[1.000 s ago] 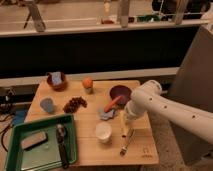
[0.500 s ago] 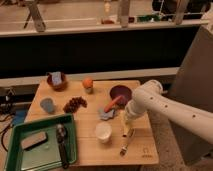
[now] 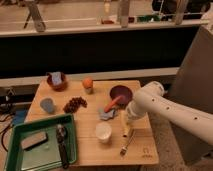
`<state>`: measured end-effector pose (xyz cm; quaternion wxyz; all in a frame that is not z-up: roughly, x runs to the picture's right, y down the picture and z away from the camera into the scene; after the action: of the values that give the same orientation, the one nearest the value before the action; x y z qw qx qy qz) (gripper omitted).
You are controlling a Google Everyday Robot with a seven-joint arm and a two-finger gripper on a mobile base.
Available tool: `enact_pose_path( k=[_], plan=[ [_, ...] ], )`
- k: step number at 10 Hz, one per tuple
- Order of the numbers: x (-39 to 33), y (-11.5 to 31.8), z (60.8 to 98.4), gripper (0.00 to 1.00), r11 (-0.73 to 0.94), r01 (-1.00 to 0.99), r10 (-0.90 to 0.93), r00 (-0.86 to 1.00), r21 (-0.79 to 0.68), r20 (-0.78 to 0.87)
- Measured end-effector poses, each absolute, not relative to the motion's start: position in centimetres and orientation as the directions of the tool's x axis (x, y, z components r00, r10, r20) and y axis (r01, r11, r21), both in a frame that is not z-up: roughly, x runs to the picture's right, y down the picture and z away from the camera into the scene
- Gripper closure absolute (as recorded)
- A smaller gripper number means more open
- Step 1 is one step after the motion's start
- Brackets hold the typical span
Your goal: Place banana in table surface
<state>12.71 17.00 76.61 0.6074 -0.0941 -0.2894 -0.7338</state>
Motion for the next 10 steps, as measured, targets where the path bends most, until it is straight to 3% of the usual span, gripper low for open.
enact_pose_path(
  k=[4, 5, 9, 10],
  plan=[
    [12.4, 18.0, 78.3, 0.99, -0.11, 0.931, -0.831, -0.278, 0.348, 0.482],
    [12.2, 18.3, 78.9, 0.94, -0.111, 0.927, -0.826, -0.286, 0.358, 0.486],
    [11.7, 19.1, 80.1, 0.54, -0.119, 0.9, -0.824, -0.325, 0.42, 0.464],
    [11.6, 19.1, 80.4, 0.34, -0.129, 0.895, -0.822, -0.338, 0.428, 0.458]
  ],
)
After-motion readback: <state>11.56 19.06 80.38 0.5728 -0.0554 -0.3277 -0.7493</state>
